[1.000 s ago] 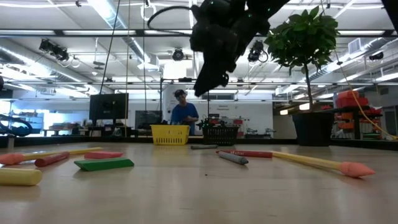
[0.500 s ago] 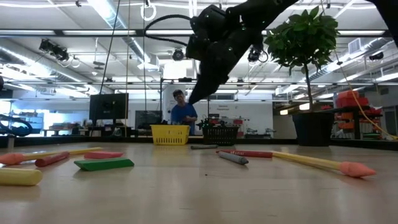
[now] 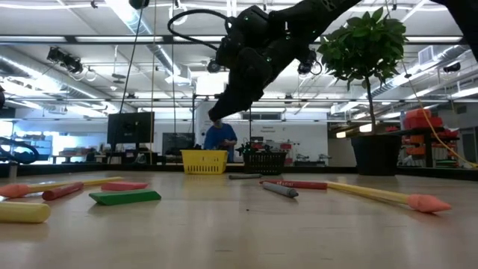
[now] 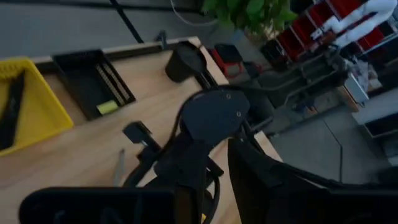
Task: Sort crayons/erasers/pens/pencils in bins
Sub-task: Put the top gray crayon into the bottom yellow bin
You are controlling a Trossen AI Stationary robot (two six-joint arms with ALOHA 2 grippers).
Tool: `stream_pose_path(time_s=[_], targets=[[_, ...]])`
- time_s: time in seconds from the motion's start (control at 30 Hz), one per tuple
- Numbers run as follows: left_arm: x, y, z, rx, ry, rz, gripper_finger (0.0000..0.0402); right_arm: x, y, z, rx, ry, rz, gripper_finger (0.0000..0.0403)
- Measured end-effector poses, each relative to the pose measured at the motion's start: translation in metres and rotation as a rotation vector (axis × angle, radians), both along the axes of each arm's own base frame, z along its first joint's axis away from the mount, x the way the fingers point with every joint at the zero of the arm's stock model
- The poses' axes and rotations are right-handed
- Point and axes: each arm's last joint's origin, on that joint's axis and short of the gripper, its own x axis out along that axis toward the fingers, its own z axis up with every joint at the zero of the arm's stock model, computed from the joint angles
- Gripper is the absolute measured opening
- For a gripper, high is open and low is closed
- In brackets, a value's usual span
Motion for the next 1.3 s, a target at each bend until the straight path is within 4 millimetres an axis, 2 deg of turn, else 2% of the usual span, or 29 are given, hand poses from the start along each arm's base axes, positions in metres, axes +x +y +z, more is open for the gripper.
stream_pose_path(time_s=[0.27,0.4,0.6,0.9,0.97,1.13,1.3], targets=[[0.008,-0.011,0.001,-0.01,-0.023,-0.094,0.0067,0.0,-0.006,0.001,0.007,-0.006,-0.029,0.0145],[0.007,-0.015,0.001,0.057,0.003,-0.137,0.0068,0.0,-0.005,0.001,0.049,0.002,-0.061,0.0145],[0.011,-0.018,-0.006,0.112,0.07,-0.187,0.006,0.003,0.0,0.003,0.003,-0.035,-0.057,0.0145],[0.005,-0.039,0.002,0.013,-0.012,-0.252,0.0056,0.0,-0.007,0.002,-0.008,-0.015,-0.056,0.0145],[0.004,-0.047,0.003,-0.016,-0.026,-0.276,0.0055,0.0,-0.01,-0.005,-0.031,-0.007,-0.031,0.0145],[0.003,-0.066,0.008,-0.096,-0.087,-0.325,0.0054,-0.014,-0.02,-0.039,-0.071,0.071,0.027,0.0145],[0.002,-0.079,0.013,-0.07,-0.141,-0.328,0.005,-0.03,-0.032,-0.061,-0.087,0.097,0.017,0.0145]])
